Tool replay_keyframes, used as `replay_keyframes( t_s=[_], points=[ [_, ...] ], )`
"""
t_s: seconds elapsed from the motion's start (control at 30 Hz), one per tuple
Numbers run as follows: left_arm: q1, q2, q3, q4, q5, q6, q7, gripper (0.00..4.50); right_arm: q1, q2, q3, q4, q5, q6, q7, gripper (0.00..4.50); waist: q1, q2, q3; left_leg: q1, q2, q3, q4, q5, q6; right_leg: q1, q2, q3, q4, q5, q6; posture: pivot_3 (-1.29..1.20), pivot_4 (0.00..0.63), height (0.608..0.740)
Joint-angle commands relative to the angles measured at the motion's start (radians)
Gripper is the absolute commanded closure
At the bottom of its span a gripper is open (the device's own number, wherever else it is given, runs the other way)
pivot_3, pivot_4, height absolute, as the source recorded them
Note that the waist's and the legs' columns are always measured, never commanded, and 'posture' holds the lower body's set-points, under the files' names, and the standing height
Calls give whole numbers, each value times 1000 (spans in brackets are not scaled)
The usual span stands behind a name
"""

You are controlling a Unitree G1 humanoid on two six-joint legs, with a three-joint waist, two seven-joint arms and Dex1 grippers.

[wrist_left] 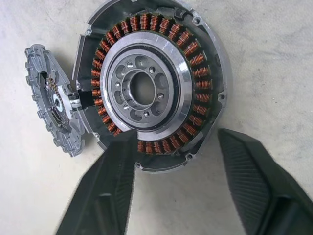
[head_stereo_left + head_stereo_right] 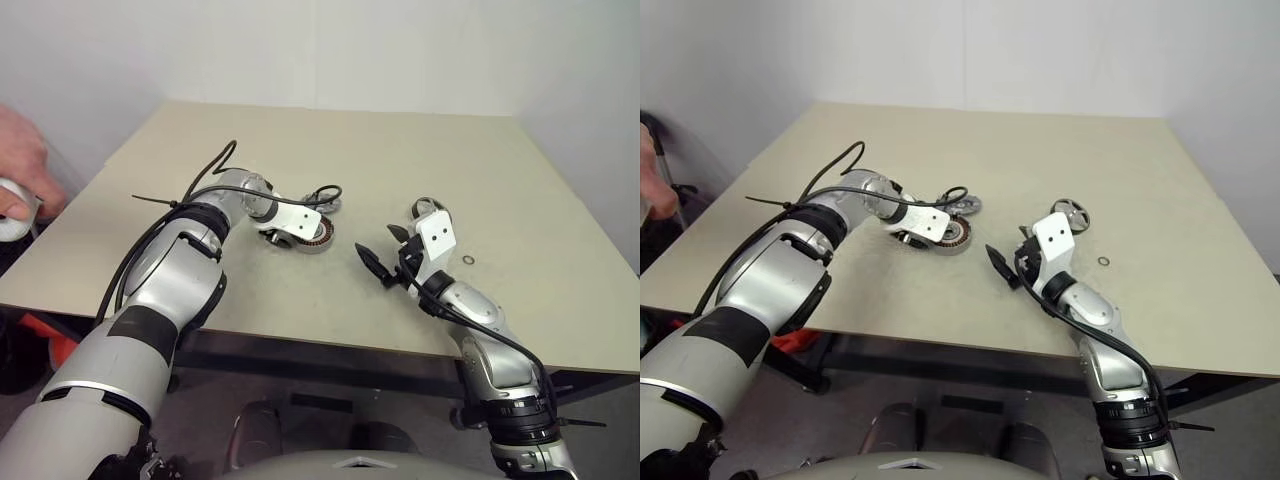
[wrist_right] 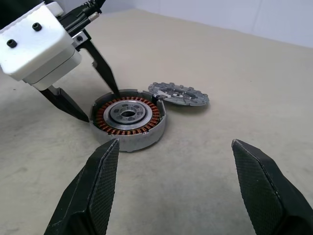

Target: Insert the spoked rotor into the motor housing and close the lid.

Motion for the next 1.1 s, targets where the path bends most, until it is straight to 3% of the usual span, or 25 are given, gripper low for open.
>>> replay_keyframes(
  t_s=[0.03, 0.17, 0.27, 0.37, 0.53, 1.1],
  points=[
    [-13, 2, 1, -9, 1, 0, 3, 1619, -21, -3, -14, -60, 7, -11, -10, 381, 0, 0, 0, 0, 0, 0, 0, 0, 0, 0, 0, 0, 0, 0, 0, 0, 0, 740],
    [-6, 0, 6, -8, -4, -2, -21, 1619, -22, 0, -15, -60, 8, -11, -19, 381, 0, 0, 0, 0, 0, 0, 0, 0, 0, 0, 0, 0, 0, 0, 0, 0, 0, 740],
    [-5, -2, 10, -8, -9, -3, -36, 2205, -22, 0, -19, -59, 9, -10, -25, 381, 0, 0, 0, 0, 0, 0, 0, 0, 0, 0, 0, 0, 0, 0, 0, 0, 0, 740],
    [-4, -4, 11, -9, -8, -3, -38, 3221, -23, -1, -21, -61, 11, -9, -29, 381, 0, 1, 0, 1, 0, 0, 0, 0, 0, 1, 0, 0, 0, 0, 0, 0, 0, 740],
    [0, -8, 10, -10, -4, -6, -36, 3221, -23, -1, -21, -61, 12, -9, -33, 381, 1, 0, 0, 2, -1, 0, 0, 0, 0, 3, -1, 0, -1, -3, 7, 0, 0, 740],
    [5, 11, 48, -16, -54, -37, -242, 3221, -31, 3, -17, -58, 9, -4, -44, 381, -1, 0, 0, 2, -1, 0, -2, 0, 1, 2, -2, 0, -2, 0, 2, 0, 0, 740]
  ],
)
